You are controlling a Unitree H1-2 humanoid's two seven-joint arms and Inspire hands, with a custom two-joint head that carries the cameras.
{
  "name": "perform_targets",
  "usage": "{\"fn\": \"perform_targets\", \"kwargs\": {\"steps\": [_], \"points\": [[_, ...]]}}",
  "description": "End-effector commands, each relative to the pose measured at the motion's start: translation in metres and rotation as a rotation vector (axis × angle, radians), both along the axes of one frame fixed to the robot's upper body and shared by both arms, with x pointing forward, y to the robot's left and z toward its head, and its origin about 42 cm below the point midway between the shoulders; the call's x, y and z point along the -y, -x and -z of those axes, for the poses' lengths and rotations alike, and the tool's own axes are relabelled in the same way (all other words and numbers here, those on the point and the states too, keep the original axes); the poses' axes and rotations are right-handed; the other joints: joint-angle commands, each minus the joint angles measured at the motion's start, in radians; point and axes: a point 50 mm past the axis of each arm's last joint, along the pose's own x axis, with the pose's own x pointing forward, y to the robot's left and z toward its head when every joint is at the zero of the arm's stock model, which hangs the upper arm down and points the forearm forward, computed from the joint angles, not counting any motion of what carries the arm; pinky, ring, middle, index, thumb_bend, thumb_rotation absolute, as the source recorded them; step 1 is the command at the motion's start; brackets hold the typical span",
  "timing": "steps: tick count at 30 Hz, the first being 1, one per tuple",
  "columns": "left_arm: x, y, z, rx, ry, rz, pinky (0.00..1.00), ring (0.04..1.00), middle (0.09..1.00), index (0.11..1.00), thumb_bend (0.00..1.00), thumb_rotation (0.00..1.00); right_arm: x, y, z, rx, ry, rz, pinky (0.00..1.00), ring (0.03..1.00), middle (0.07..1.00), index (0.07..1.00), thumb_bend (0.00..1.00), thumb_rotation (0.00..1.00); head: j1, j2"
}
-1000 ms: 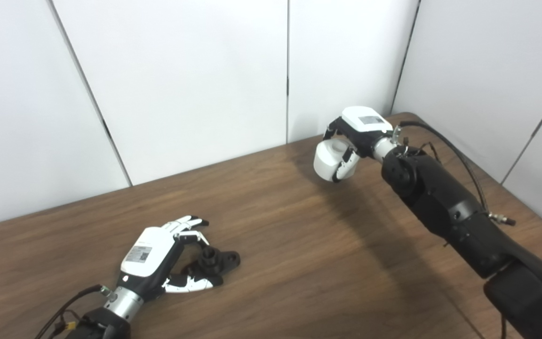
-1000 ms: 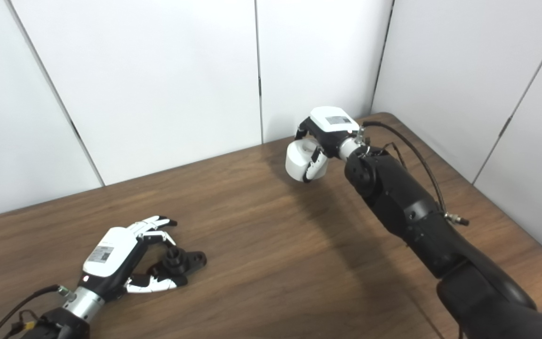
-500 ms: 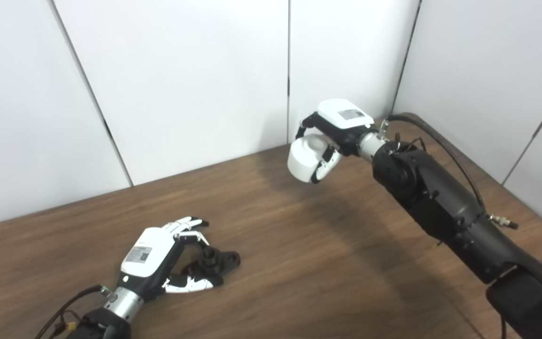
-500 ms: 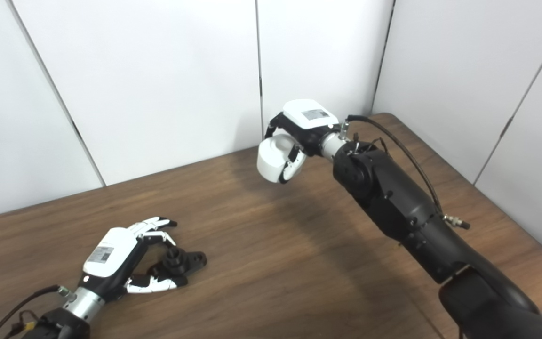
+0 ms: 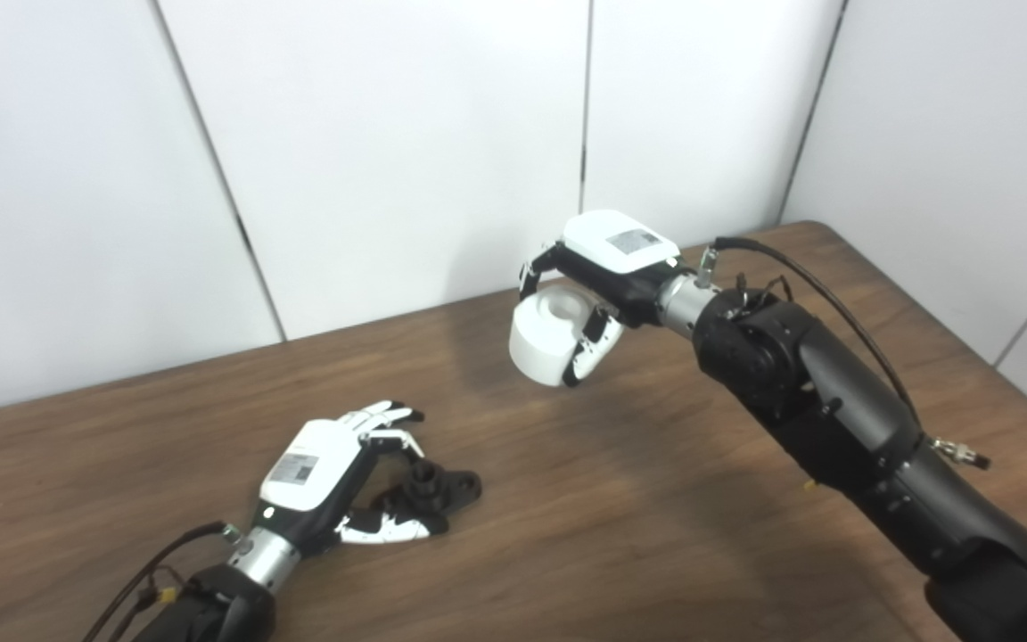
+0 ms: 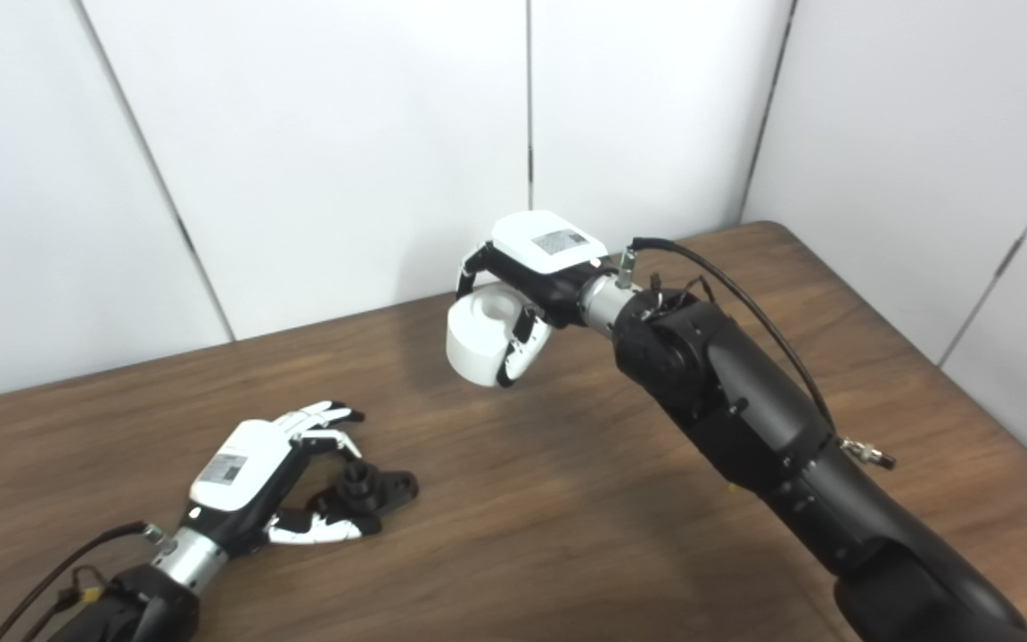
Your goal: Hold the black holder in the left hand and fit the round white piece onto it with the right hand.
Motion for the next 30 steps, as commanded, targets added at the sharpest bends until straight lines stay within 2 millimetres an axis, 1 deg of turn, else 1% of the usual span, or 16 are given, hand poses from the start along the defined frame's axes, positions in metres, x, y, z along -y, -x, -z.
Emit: {"fn": "perform_targets", "kwargs": {"steps": [1,5,15,20,23,30], "points": [[-0.040,0.015,0.041,-0.138,-0.221,-0.111,0.82,0.886,0.840,0.483,0.52,0.08,-0.007,0.003,-0.025,0.080,-0.006,-0.038,0.71,0.809,0.762,0.481,0.52,0.14,0.016,0.003],[-0.036,0.014,0.040,-0.140,-0.216,-0.114,0.82,0.885,0.839,0.483,0.52,0.08,-0.013,0.007,-0.021,0.079,-0.017,-0.077,0.69,0.795,0.751,0.481,0.52,0.14,0.043,0.011],[-0.024,0.013,0.033,-0.135,-0.221,-0.117,0.81,0.876,0.836,0.484,0.52,0.08,-0.032,0.018,-0.011,0.045,-0.040,-0.128,0.69,0.797,0.760,0.480,0.53,0.14,0.111,0.033],[-0.019,0.014,0.030,-0.133,-0.229,-0.123,0.82,0.872,0.834,0.484,0.52,0.08,-0.044,0.023,-0.007,0.026,-0.051,-0.145,0.71,0.806,0.769,0.481,0.53,0.14,0.128,0.040],[-0.017,0.014,0.030,-0.134,-0.227,-0.127,0.81,0.867,0.829,0.484,0.52,0.08,-0.048,0.024,-0.005,0.028,-0.068,-0.162,0.72,0.805,0.768,0.481,0.52,0.14,0.139,0.043],[-0.012,0.014,0.031,-0.144,-0.227,-0.140,0.82,0.867,0.826,0.484,0.52,0.08,-0.058,0.026,0.001,0.017,-0.104,-0.177,0.70,0.805,0.769,0.481,0.52,0.15,0.160,0.053]]}}
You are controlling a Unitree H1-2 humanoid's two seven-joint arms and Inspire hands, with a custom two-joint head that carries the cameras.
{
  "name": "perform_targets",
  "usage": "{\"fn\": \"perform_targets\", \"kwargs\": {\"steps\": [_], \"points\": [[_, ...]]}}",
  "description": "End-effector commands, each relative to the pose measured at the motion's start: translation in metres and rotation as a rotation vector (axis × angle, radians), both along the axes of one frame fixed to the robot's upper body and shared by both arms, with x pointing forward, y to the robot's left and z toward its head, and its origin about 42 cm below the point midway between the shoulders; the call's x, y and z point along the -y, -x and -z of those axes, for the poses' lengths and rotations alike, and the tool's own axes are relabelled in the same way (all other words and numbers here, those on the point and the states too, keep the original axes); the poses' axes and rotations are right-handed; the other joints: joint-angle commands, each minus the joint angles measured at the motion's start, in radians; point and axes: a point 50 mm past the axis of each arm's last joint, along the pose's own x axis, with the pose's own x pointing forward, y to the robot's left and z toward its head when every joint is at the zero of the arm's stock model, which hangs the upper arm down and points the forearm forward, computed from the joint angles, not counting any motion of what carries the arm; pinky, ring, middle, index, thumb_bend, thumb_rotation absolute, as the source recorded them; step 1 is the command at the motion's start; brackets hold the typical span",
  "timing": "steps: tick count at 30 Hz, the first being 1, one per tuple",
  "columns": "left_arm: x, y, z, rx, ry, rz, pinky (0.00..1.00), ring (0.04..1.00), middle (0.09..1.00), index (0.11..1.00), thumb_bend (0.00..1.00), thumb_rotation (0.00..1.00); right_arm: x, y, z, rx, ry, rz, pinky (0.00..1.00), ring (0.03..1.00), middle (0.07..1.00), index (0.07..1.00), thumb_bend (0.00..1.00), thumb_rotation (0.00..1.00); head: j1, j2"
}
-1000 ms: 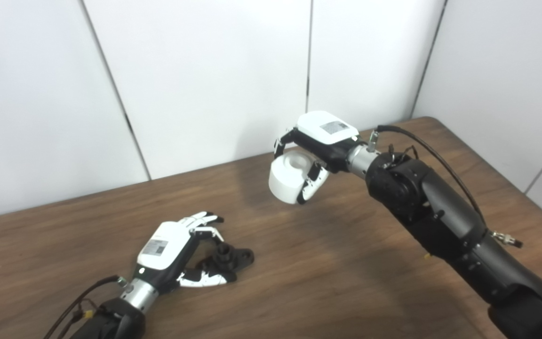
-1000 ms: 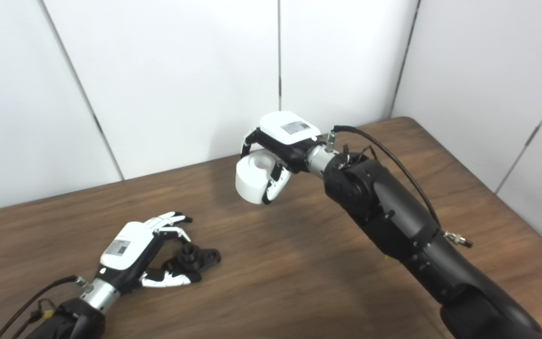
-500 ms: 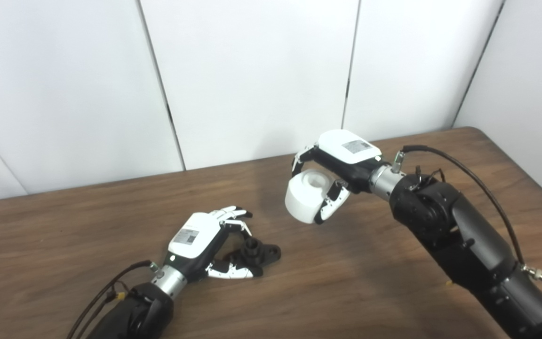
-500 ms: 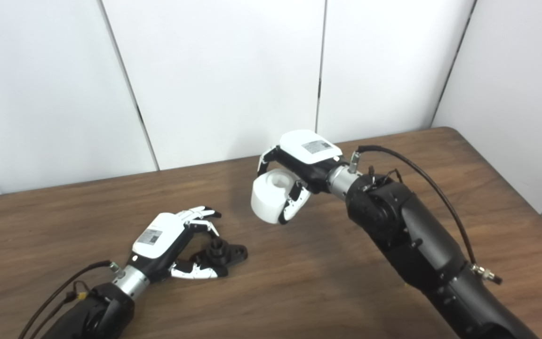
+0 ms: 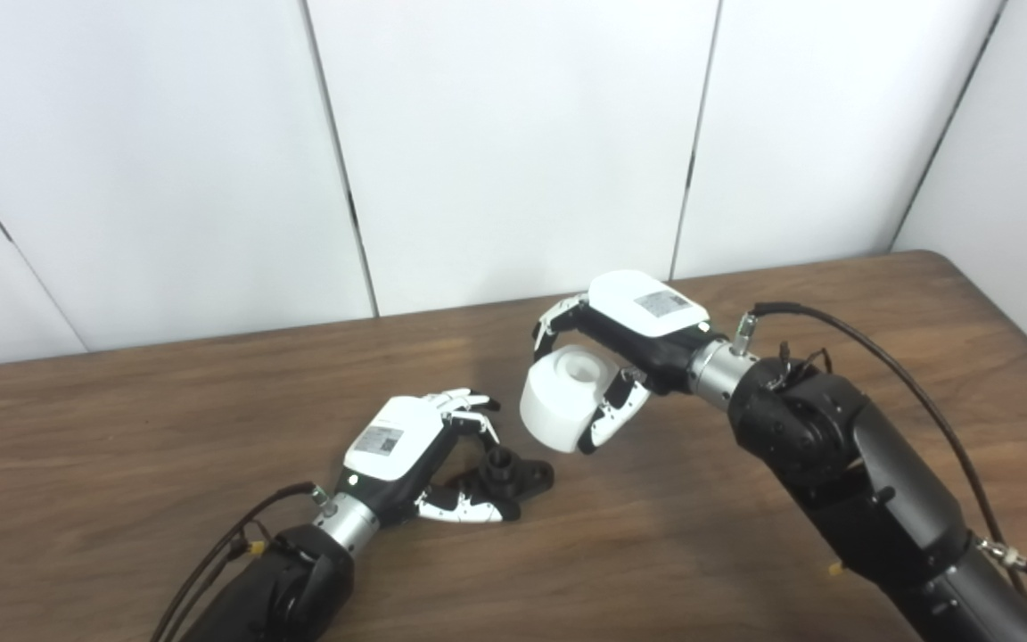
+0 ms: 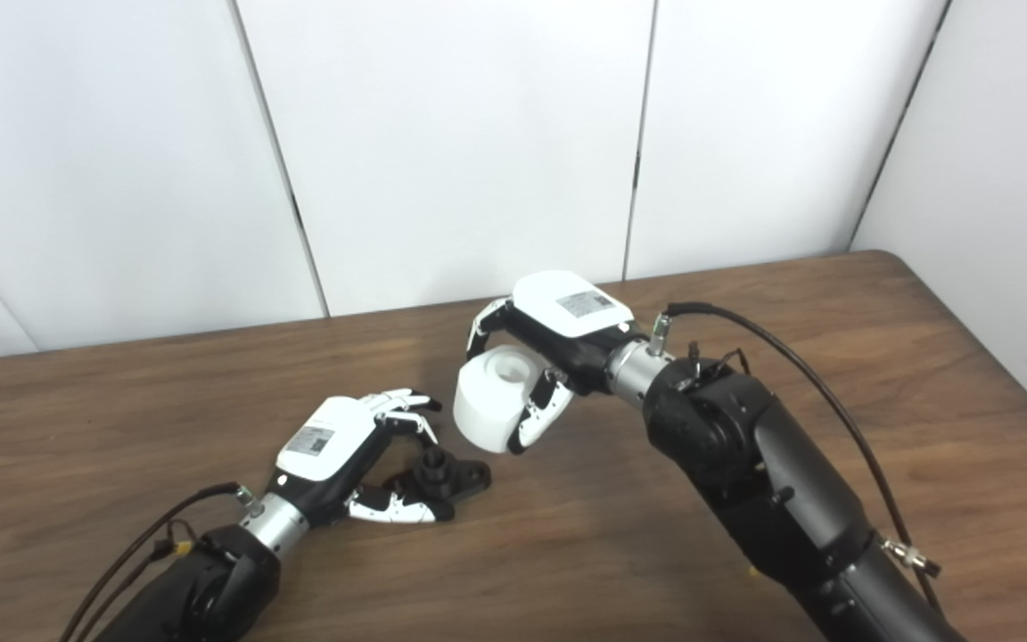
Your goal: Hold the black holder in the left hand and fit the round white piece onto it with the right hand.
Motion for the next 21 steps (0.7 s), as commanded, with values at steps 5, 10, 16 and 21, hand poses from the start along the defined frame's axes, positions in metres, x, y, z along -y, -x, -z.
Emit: {"fn": "perform_targets", "kwargs": {"steps": [5,10,16,21], "points": [[-0.022,0.008,0.037,-0.135,-0.214,-0.095,0.82,0.870,0.824,0.484,0.52,0.08,-0.010,0.001,-0.017,0.061,-0.052,-0.031,0.71,0.810,0.769,0.480,0.52,0.14,0.011,0.005],[-0.021,0.008,0.035,-0.142,-0.217,-0.098,0.84,0.877,0.827,0.484,0.52,0.08,-0.016,0.001,-0.018,0.063,-0.056,-0.047,0.70,0.805,0.766,0.480,0.52,0.14,0.018,0.010],[-0.020,0.009,0.035,-0.150,-0.218,-0.105,0.84,0.877,0.829,0.484,0.52,0.08,-0.021,0.001,-0.021,0.068,-0.054,-0.061,0.70,0.807,0.767,0.480,0.52,0.14,0.025,0.017],[-0.019,0.009,0.035,-0.157,-0.209,-0.111,0.84,0.876,0.830,0.485,0.52,0.08,-0.024,0.001,-0.024,0.060,-0.058,-0.068,0.71,0.814,0.769,0.480,0.52,0.14,0.033,0.023]]}}
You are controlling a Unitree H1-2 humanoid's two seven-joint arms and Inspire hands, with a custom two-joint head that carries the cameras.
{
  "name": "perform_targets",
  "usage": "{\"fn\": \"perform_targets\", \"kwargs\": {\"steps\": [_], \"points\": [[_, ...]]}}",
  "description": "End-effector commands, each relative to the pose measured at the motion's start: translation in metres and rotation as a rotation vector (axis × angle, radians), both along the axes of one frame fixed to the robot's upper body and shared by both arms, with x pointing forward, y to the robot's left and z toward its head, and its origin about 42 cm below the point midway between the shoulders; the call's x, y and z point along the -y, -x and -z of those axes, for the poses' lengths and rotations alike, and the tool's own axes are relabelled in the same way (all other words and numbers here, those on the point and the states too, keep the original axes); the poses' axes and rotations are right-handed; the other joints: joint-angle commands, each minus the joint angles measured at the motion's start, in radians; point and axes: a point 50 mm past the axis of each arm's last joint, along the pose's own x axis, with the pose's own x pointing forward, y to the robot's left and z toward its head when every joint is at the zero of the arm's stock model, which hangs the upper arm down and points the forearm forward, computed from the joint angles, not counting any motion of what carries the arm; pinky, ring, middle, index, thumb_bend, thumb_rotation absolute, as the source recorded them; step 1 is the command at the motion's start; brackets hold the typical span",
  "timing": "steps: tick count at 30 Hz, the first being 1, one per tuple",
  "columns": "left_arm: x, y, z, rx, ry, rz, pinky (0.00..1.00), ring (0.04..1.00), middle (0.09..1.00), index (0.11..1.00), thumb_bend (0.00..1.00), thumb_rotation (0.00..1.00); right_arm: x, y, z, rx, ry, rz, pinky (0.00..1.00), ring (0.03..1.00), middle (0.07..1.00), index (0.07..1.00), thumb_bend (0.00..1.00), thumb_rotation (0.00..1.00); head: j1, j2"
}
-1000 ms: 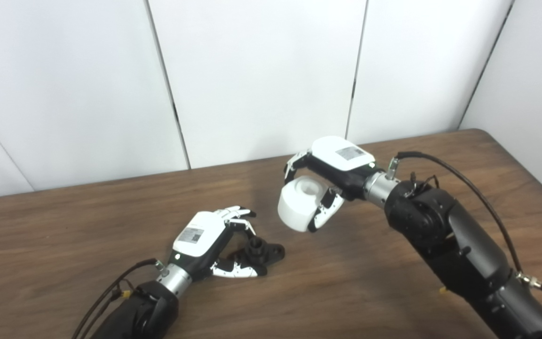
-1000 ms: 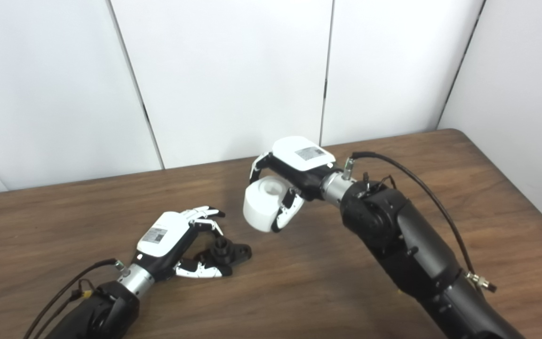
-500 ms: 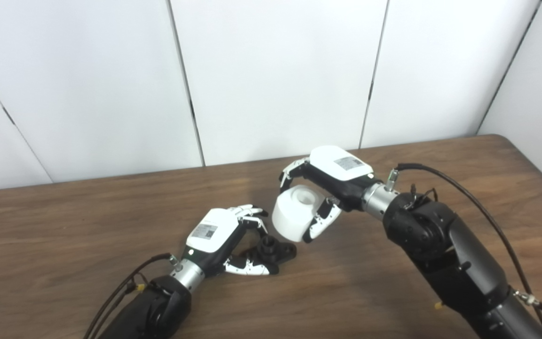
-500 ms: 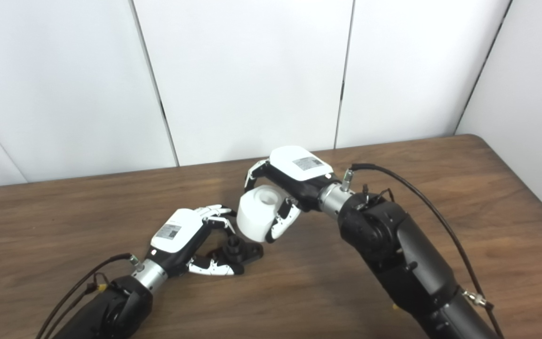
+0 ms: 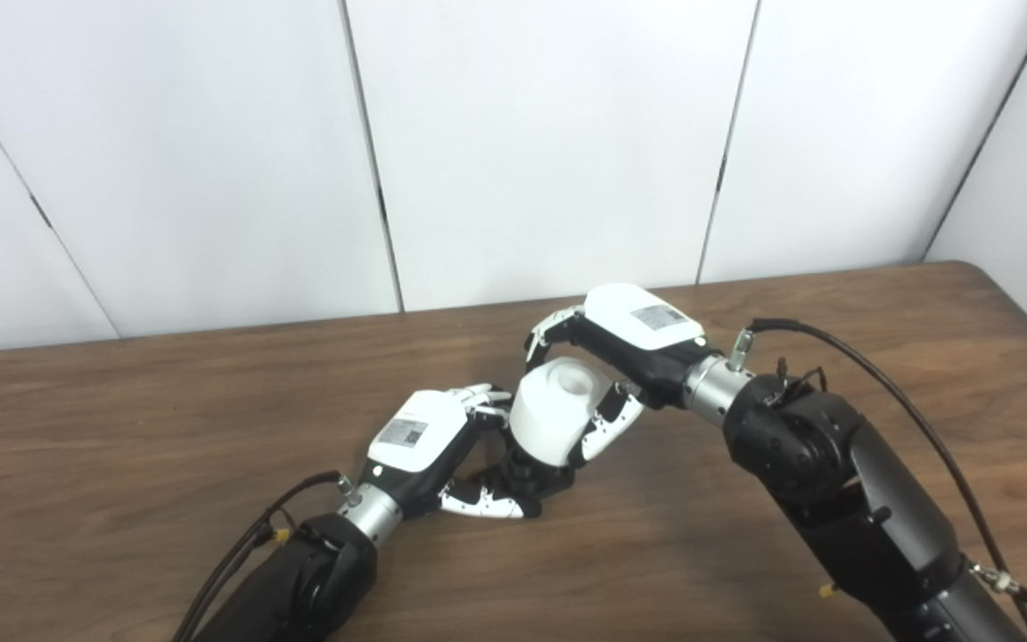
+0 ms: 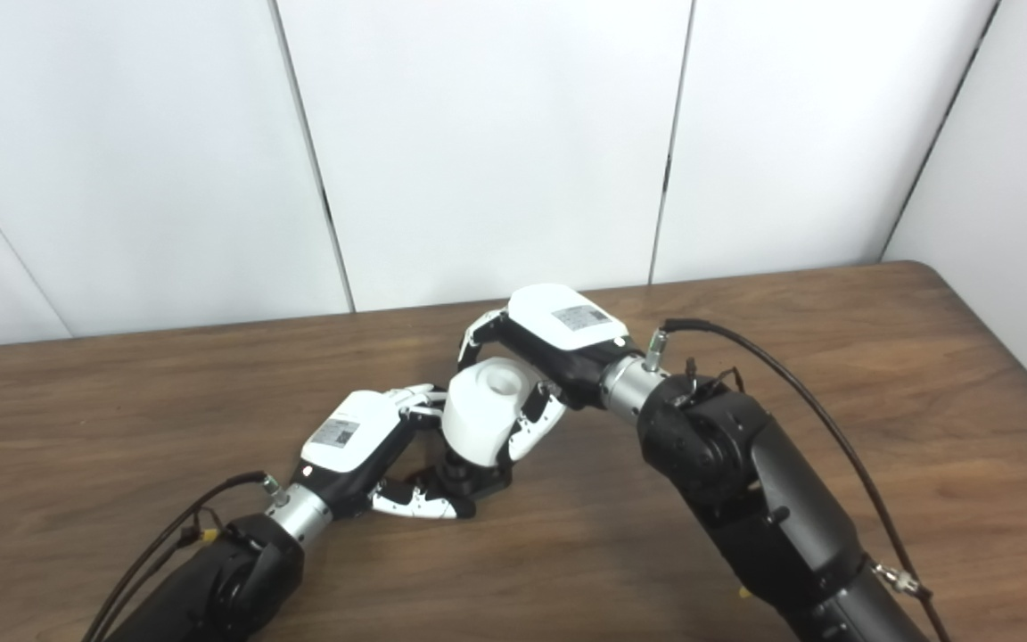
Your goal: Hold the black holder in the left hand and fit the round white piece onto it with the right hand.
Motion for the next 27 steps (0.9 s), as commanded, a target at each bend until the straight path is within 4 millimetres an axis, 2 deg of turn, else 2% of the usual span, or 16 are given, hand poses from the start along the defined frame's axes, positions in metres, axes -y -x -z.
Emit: {"fn": "perform_targets", "kwargs": {"steps": [1,9,10,11,12,13,16,27], "points": [[-0.0245,0.0097,0.0374,-0.140,-0.198,-0.098,0.83,0.875,0.828,0.485,0.52,0.08,-0.0054,-0.0022,-0.0297,0.092,-0.021,-0.030,0.71,0.815,0.769,0.480,0.52,0.14,0.002,0.003],[-0.0246,0.0086,0.0379,-0.149,-0.204,-0.124,0.83,0.878,0.839,0.490,0.52,0.08,-0.0077,-0.0031,-0.0315,0.093,-0.011,-0.044,0.70,0.810,0.766,0.480,0.52,0.14,0.007,0.011],[-0.0255,0.0081,0.0383,-0.147,-0.202,-0.129,0.83,0.878,0.839,0.518,0.75,0.18,-0.0083,-0.0033,-0.0318,0.092,-0.011,-0.045,0.70,0.810,0.766,0.480,0.52,0.14,0.007,0.011],[-0.0265,0.0076,0.0386,-0.145,-0.202,-0.133,0.82,0.876,0.838,0.536,0.88,0.24,-0.0087,-0.0035,-0.0322,0.092,-0.011,-0.046,0.70,0.810,0.766,0.480,0.52,0.14,0.008,0.012],[-0.0275,0.0072,0.0388,-0.142,-0.201,-0.136,0.81,0.875,0.838,0.552,0.95,0.28,-0.0092,-0.0037,-0.0326,0.092,-0.011,-0.048,0.70,0.809,0.767,0.480,0.52,0.14,0.008,0.012],[-0.0283,0.0069,0.0389,-0.141,-0.201,-0.138,0.81,0.875,0.839,0.560,0.98,0.29,-0.0097,-0.0038,-0.0330,0.092,-0.013,-0.050,0.70,0.807,0.766,0.480,0.52,0.14,0.009,0.013],[-0.0298,0.0058,0.0384,-0.147,-0.210,-0.144,0.81,0.879,0.847,0.577,1.00,0.33,-0.0107,-0.0050,-0.0336,0.095,-0.020,-0.056,0.69,0.800,0.763,0.480,0.52,0.14,0.011,0.014],[-0.0308,0.0080,0.0413,-0.154,-0.222,-0.159,0.81,0.877,0.841,0.561,1.00,0.34,-0.0152,-0.0062,-0.0331,0.090,-0.028,-0.075,0.70,0.801,0.763,0.481,0.52,0.14,0.016,0.020]]}}
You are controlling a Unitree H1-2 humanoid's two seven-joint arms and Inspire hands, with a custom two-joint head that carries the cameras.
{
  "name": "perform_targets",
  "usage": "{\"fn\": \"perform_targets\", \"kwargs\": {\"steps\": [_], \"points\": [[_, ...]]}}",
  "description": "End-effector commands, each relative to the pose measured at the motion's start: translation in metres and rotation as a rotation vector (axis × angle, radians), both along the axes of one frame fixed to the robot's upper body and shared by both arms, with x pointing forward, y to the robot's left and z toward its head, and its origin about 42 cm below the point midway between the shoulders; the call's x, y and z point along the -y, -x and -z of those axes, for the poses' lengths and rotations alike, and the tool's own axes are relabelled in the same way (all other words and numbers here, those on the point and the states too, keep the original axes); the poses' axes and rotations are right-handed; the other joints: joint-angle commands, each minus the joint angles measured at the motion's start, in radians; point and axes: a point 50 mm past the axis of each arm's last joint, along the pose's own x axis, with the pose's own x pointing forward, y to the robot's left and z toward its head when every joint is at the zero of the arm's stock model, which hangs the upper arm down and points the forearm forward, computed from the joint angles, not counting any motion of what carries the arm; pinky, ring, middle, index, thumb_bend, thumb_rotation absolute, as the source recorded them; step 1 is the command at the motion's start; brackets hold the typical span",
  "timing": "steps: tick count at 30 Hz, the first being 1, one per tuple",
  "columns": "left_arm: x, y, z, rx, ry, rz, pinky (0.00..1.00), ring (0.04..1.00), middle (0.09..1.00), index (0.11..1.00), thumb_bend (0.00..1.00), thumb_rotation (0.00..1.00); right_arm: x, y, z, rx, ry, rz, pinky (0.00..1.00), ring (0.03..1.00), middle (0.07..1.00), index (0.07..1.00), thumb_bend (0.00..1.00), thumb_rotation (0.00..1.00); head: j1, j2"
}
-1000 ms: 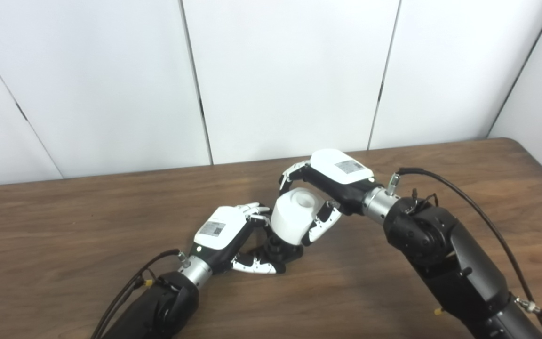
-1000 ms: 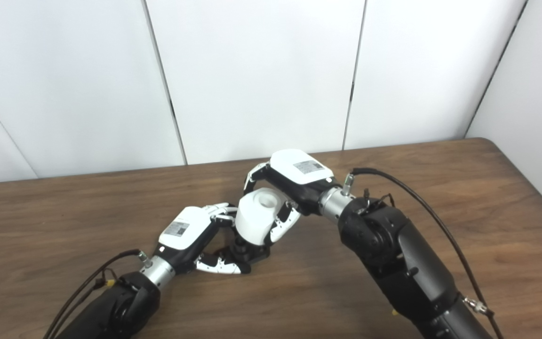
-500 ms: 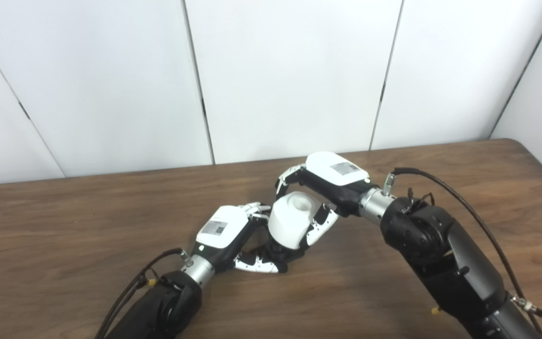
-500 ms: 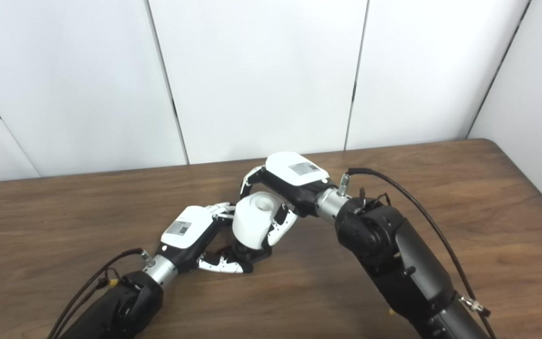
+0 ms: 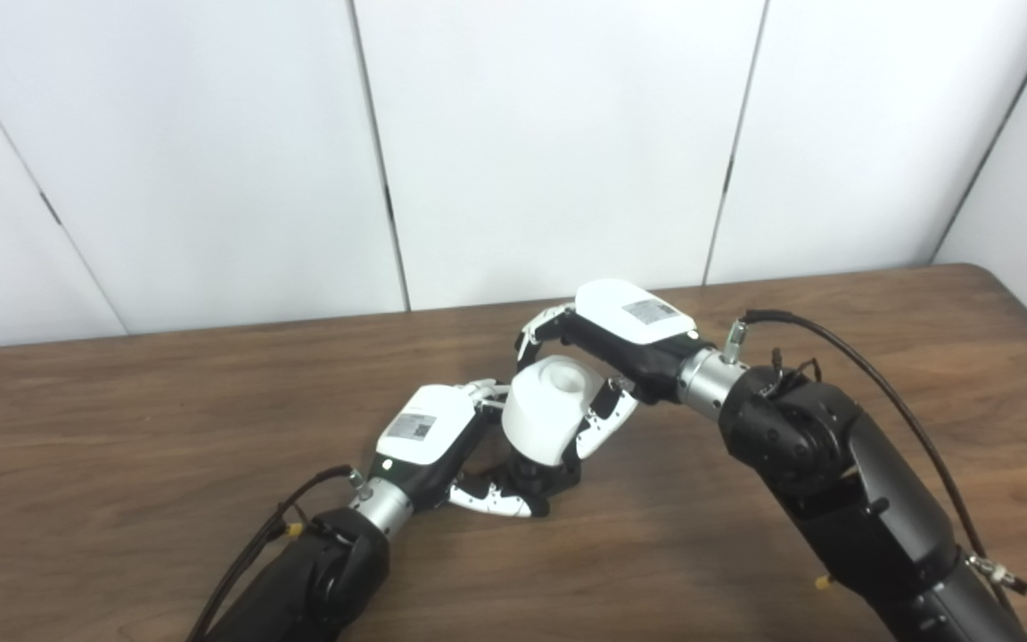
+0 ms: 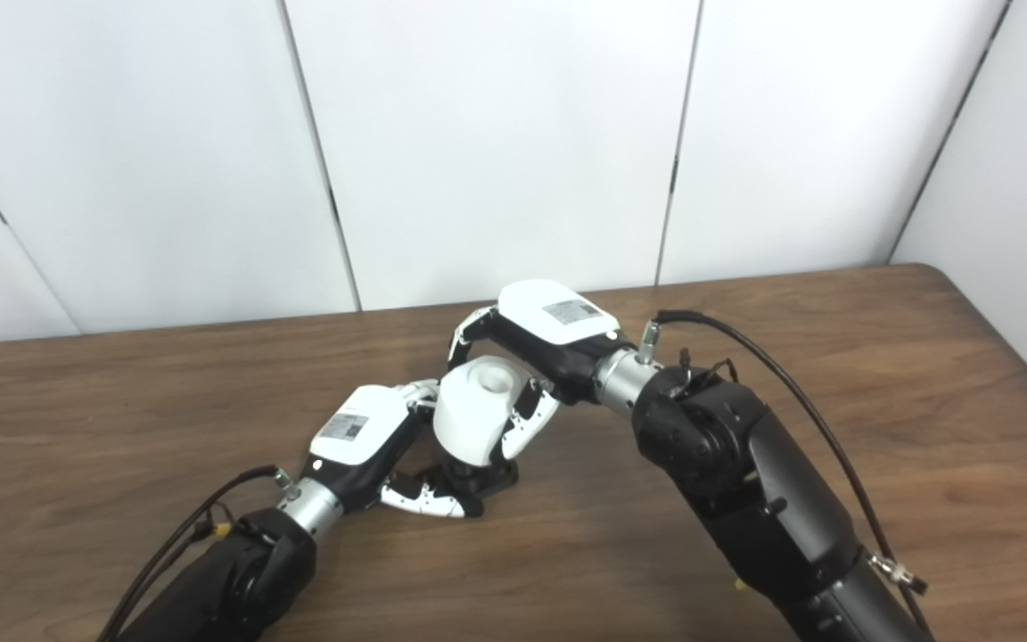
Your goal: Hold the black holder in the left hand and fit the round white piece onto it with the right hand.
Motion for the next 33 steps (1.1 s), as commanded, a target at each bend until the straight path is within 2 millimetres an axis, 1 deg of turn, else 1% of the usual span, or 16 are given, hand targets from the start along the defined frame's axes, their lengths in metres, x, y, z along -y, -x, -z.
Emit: {"fn": "perform_targets", "kwargs": {"steps": [1,10,24,33], "points": [[-0.037,0.011,0.043,-0.153,-0.215,-0.121,0.81,0.877,0.840,0.561,1.00,0.34,-0.007,-0.004,-0.026,0.091,-0.023,-0.036,0.70,0.801,0.763,0.481,0.52,0.14,-0.001,0.002],[-0.037,0.010,0.042,-0.178,-0.222,-0.131,0.84,0.889,0.847,0.577,1.00,0.33,-0.013,-0.003,-0.022,0.076,-0.022,-0.050,0.70,0.799,0.761,0.480,0.52,0.14,0.001,0.010],[-0.036,0.012,0.042,-0.177,-0.188,-0.143,0.82,0.879,0.845,0.592,1.00,0.31,-0.018,-0.008,-0.007,0.044,0.010,-0.059,0.69,0.792,0.754,0.481,0.52,0.14,0.008,0.017],[-0.038,0.013,0.040,-0.192,-0.186,-0.154,0.83,0.887,0.854,0.618,1.00,0.32,-0.020,-0.010,0.002,0.016,0.010,-0.062,0.70,0.789,0.756,0.481,0.53,0.14,0.018,0.024]]}}
